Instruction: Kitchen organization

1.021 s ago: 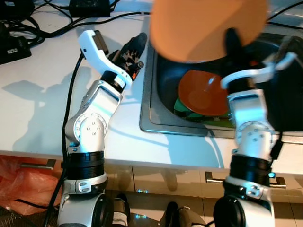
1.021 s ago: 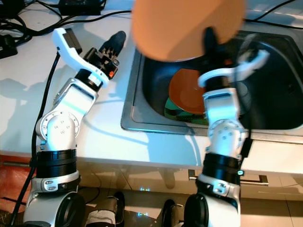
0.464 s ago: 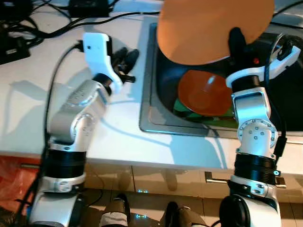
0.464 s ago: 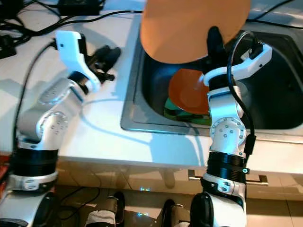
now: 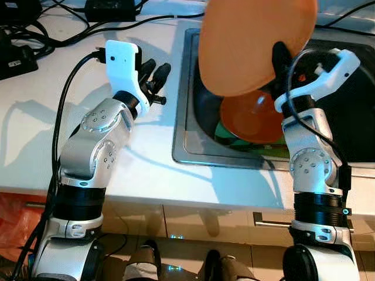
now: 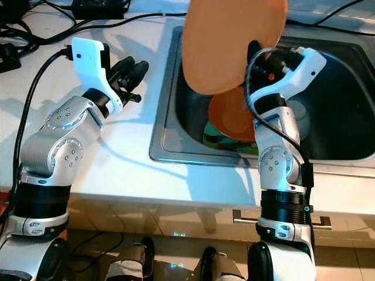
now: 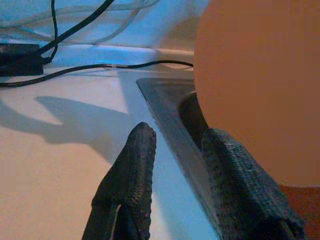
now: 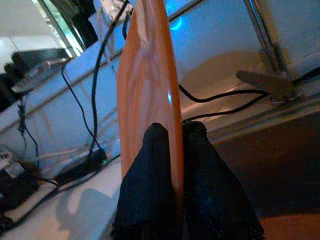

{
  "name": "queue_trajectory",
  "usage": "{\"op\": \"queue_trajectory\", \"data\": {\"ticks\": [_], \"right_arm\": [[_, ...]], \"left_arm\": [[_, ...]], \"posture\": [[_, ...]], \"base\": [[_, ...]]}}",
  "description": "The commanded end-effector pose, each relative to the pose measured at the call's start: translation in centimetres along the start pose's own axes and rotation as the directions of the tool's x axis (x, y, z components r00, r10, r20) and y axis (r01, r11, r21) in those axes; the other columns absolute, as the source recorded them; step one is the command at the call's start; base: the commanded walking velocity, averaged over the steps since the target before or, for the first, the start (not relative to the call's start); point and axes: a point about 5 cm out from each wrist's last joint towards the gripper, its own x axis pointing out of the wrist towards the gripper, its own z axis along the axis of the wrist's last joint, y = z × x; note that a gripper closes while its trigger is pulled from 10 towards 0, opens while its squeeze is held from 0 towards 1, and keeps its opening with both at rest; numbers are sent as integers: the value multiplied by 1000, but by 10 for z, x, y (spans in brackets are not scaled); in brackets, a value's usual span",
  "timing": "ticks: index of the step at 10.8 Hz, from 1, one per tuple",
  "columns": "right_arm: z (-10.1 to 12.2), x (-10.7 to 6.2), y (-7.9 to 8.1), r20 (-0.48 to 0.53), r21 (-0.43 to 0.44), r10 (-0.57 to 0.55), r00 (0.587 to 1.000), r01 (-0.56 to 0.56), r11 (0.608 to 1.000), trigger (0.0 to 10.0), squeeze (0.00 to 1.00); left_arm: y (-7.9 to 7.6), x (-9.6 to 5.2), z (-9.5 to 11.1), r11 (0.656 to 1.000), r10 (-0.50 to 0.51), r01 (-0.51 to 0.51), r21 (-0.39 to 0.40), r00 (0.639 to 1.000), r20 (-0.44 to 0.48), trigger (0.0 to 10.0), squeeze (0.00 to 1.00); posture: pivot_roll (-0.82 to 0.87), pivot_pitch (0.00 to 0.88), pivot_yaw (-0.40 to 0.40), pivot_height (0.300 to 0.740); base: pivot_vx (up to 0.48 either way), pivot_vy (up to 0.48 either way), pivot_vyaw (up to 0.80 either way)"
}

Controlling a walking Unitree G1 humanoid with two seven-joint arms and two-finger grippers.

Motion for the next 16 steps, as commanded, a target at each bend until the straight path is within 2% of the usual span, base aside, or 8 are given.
{"op": "queue_trajectory", "data": {"ticks": [1, 4, 7, 11, 16], "right_arm": [[7, -1, -2, 41, -50, 4, 999, -2, 999, 10000, 0], [3, -4, -9, -4, -174, -14, 1000, 13, 985, 10000, 0], [-10, -15, -15, -105, -259, -18, 994, -10, 966, 10000, 0], [-18, -18, -21, -173, -293, -60, 983, 7, 956, 10000, 0], [-34, -21, -16, -236, -263, -57, 970, -8, 965, 10000, 0]], "left_arm": [[-2, -3, 4, 999, -15, 15, 30, 1000, 9, 10000, 0], [0, -4, 2, 999, -9, 9, 47, 1000, 1, 10000, 0], [0, -4, 2, 999, -13, 13, 53, 1000, -2, 10000, 0], [0, -3, 1, 998, -12, 13, 62, 1000, -5, 10000, 0], [3, -4, -1, 998, 0, 1, 67, 1000, -14, 10000, 0]], "posture": [[137, 213, -35, 740], [133, 211, -32, 740], [126, 207, -29, 740], [127, 206, -31, 740], [135, 214, -35, 740]], "base": [[0, 0, 0], [0, 0, 0], [0, 0, 0], [0, 0, 0], [0, 0, 0]]}}
